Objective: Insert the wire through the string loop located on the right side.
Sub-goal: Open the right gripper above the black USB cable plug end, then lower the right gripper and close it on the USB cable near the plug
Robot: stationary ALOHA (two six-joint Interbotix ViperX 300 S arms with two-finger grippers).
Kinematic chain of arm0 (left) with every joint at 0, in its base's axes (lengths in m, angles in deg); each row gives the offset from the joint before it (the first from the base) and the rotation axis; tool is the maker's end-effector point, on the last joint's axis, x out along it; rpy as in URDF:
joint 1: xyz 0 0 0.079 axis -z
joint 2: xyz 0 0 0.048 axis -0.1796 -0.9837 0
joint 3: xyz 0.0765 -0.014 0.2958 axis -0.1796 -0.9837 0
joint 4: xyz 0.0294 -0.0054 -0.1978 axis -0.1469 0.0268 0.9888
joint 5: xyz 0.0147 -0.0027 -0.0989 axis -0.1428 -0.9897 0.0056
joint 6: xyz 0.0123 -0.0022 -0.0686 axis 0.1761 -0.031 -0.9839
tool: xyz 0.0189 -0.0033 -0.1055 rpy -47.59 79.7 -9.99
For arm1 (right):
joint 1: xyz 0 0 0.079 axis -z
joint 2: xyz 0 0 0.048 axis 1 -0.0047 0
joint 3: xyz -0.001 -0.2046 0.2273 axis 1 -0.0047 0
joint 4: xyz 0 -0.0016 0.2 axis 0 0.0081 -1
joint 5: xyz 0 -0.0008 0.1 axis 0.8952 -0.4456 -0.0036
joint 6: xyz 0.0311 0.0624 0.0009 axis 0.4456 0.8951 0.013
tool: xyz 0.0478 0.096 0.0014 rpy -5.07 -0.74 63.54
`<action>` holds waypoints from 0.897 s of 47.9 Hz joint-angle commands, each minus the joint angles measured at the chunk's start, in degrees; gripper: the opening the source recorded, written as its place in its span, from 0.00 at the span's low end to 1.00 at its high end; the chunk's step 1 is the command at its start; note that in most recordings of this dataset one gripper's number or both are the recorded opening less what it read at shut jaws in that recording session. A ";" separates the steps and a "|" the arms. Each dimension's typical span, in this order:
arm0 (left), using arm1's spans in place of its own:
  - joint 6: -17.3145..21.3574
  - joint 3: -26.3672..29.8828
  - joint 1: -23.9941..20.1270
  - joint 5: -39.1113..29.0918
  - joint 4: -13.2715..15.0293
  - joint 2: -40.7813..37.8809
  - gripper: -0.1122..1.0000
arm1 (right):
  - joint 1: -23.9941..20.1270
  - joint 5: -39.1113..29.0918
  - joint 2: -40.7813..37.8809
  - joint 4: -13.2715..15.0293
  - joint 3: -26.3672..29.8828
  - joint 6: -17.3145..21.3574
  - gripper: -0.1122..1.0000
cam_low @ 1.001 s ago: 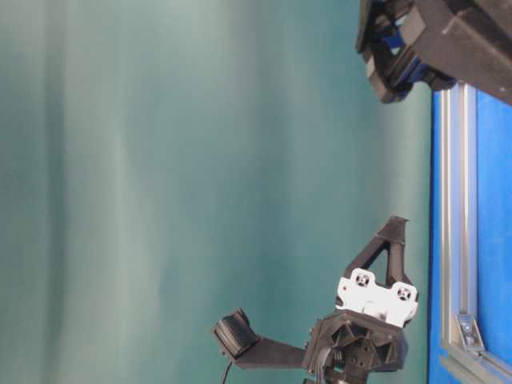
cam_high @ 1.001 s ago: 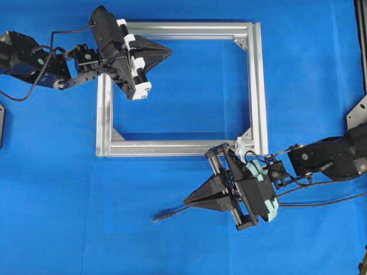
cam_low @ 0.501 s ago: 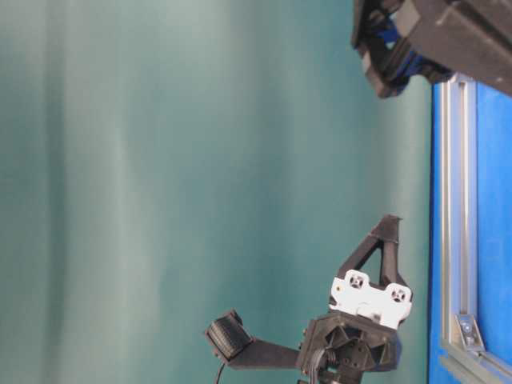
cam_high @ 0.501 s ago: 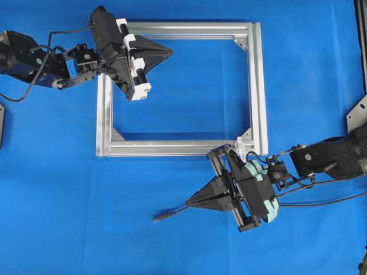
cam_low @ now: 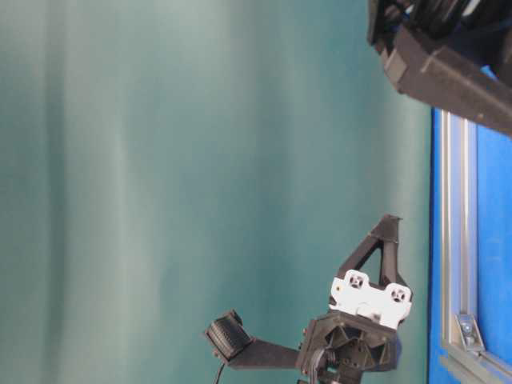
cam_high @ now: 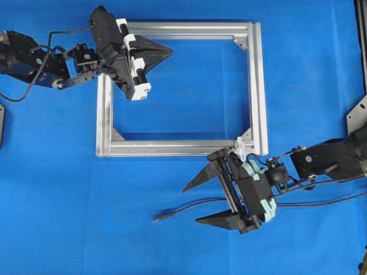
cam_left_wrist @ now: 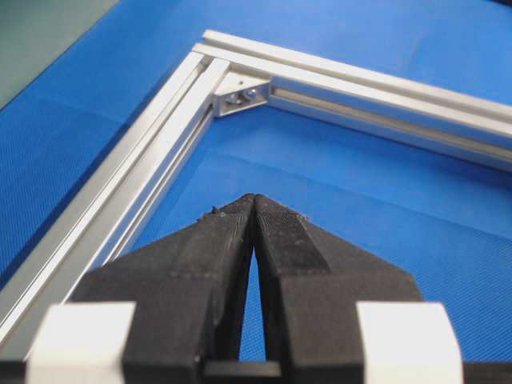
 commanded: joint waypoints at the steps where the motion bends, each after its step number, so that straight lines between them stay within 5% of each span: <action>1: 0.09 0.53 -0.09 0.35 -0.09 1.67 0.10 | -0.18 0.26 1.49 -0.44 1.14 0.09 0.89; 43: 0.00 -0.35 -0.09 0.26 -0.09 1.85 0.10 | -1.58 0.62 -11.69 -6.33 6.15 1.05 0.82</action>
